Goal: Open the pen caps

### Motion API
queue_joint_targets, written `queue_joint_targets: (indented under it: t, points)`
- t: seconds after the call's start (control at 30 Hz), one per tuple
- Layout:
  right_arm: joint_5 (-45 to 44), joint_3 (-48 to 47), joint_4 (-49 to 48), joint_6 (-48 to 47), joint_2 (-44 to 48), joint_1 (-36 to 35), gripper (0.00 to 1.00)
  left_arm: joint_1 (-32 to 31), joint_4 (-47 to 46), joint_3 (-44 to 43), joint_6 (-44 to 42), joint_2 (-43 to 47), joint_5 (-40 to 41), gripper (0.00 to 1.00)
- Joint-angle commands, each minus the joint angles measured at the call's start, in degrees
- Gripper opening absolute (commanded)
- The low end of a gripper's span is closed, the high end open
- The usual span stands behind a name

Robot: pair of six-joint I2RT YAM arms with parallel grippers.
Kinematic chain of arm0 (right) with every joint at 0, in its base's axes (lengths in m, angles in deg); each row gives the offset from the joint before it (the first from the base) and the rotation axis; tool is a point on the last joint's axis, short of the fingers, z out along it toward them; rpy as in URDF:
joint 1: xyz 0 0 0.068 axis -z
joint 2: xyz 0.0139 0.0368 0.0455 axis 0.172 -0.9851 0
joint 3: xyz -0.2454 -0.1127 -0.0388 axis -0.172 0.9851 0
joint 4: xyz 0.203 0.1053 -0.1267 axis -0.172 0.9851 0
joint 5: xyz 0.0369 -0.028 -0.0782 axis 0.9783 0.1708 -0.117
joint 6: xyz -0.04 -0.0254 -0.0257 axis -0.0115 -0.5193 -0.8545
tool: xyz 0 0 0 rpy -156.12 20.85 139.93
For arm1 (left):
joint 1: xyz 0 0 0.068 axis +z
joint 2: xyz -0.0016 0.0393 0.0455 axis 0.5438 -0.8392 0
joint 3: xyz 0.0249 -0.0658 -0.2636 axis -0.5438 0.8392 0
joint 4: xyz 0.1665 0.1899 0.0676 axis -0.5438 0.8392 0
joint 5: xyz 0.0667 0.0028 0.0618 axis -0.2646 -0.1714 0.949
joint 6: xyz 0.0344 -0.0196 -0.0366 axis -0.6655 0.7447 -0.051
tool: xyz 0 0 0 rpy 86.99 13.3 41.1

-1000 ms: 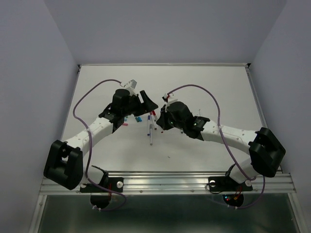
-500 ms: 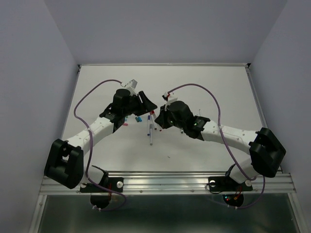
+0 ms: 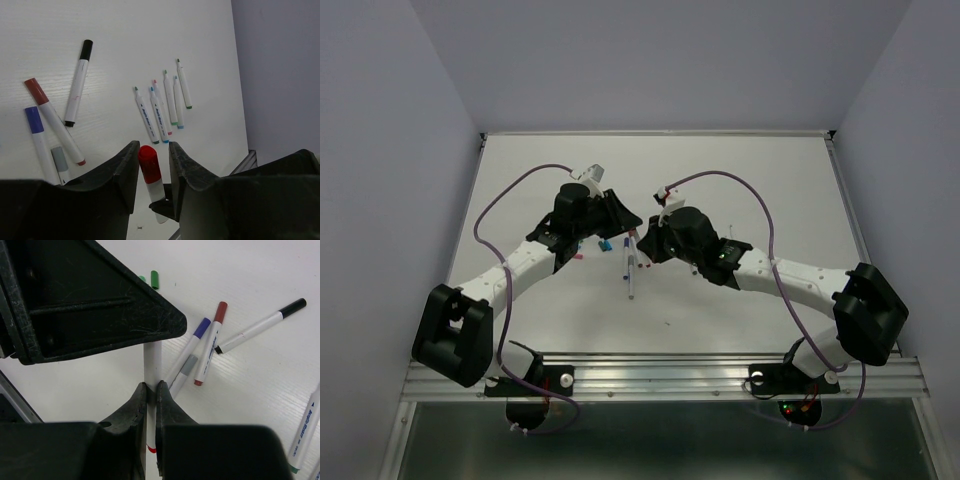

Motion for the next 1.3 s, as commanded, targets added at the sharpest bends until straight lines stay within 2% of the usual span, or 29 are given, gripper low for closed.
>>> queue_joint_targets:
  t: [0.0,0.2,0.33,0.37,0.57,0.7,0.83,1.0,1.1,1.27]
  points:
    - [0.1,-1.3,-3.5,-1.3,1.4,0.4,0.01,-0.3,-3.0,-1.6,0.1,0.5,-0.5,0.34]
    - [4.2,-0.3,-3.3,-3.6,1.5,0.4,0.01,-0.3,-3.2,-1.8,0.5,0.8,0.6,0.24]
    - [10.1,1.4,-3.0,-5.7,1.7,0.4,0.01,-0.3,-2.4,-3.2,0.4,0.0,2.1,0.02]
    - [12.6,1.7,-2.6,-6.6,1.8,0.4,0.01,-0.3,-2.3,-3.5,0.4,-0.3,2.4,0.00]
    - [23.0,3.3,3.2,-5.8,0.0,0.4,0.01,0.0,-1.9,-7.4,1.0,-2.7,6.9,0.00]
    - [29.9,9.5,6.6,-2.1,0.8,-1.4,0.01,2.6,-1.3,-14.4,-0.2,-6.5,10.2,0.00]
    - [28.7,13.3,9.1,0.1,3.3,-6.0,0.01,5.5,-1.5,-20.1,-0.3,-9.9,12.0,0.00]
    - [33.3,16.9,7.9,4.4,5.6,-6.6,0.01,8.3,-3.4,-22.9,1.8,-12.2,11.1,0.00]
    - [30.3,18.1,8.5,5.6,7.4,-6.6,0.01,9.1,-3.2,-22.7,1.7,-11.7,10.6,0.00]
    - [12.1,14.6,12.7,7.3,9.5,-5.5,0.01,9.3,0.8,-20.1,-0.1,-9.5,12.8,0.00]
